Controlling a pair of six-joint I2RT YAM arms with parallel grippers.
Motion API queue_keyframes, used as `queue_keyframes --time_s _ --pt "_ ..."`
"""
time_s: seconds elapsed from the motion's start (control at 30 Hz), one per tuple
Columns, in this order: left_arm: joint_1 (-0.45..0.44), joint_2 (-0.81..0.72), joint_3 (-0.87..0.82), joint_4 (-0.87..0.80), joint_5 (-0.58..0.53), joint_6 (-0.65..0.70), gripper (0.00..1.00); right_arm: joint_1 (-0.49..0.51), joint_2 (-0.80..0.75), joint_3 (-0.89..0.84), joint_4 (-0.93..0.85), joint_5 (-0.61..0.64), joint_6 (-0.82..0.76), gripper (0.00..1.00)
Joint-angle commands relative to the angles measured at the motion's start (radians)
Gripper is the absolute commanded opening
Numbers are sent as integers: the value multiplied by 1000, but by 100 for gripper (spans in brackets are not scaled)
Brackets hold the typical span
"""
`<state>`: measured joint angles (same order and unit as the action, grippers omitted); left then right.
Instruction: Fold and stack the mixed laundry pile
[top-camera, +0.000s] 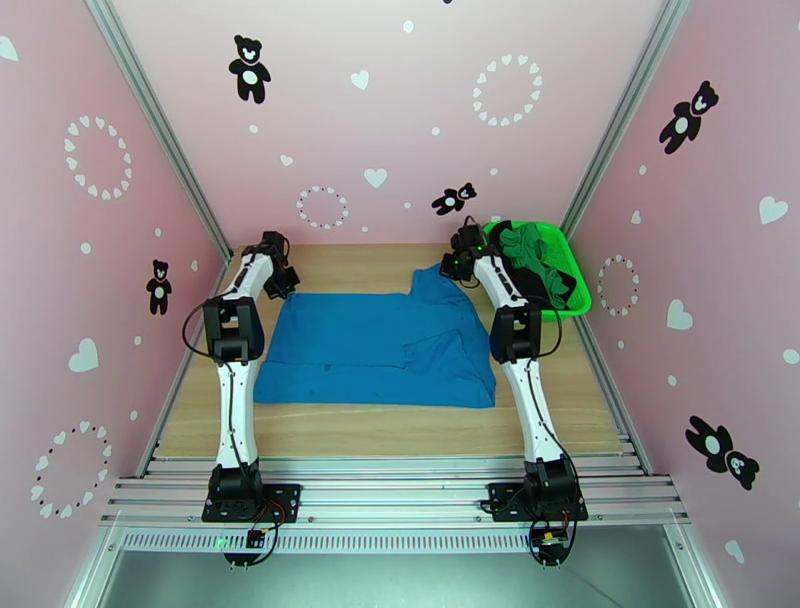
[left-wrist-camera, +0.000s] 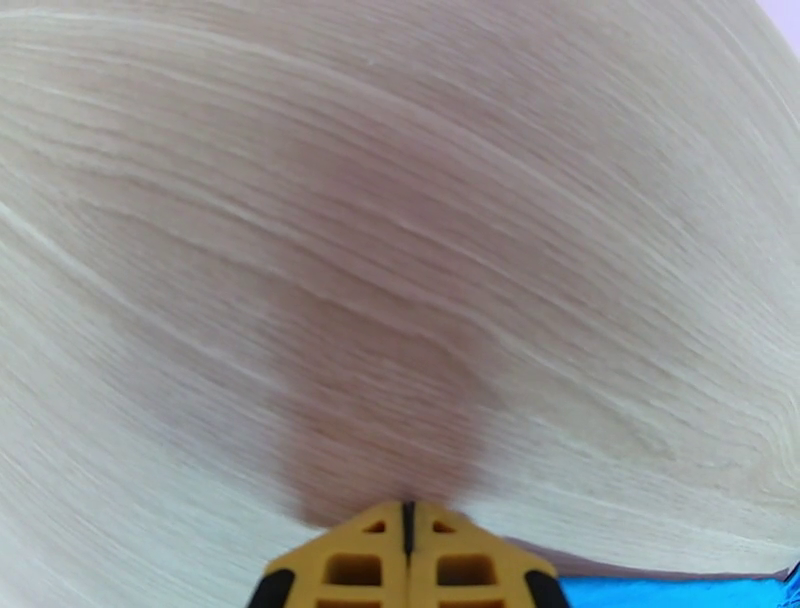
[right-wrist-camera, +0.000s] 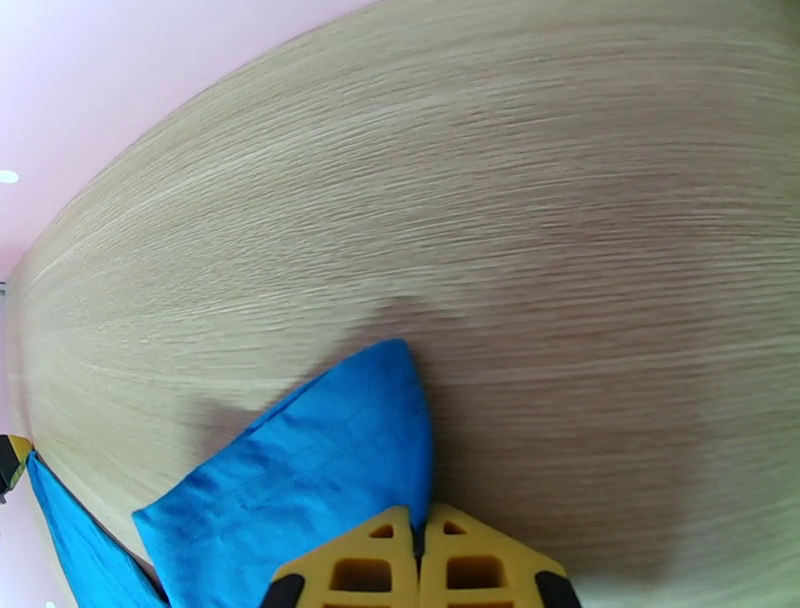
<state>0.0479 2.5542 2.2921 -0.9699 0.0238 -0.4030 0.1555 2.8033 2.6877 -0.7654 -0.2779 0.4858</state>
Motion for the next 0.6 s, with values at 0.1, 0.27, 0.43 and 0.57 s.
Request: queue_keyframes --time_s 0.1,0.27,0.43,0.57 --pt "-48 -126 -130 110 88 13 0 -13 -240 -62 -2 12 -78 0" --pt "-48 -237 -265 195 69 23 0 -13 -332 -151 -4 6 -104 0" --pt "-42 -344 -384 250 32 26 0 -13 -429 -282 8 12 -129 0" --pt "-29 -435 -494 308 9 22 0 -11 -526 -427 46 25 -151 0"
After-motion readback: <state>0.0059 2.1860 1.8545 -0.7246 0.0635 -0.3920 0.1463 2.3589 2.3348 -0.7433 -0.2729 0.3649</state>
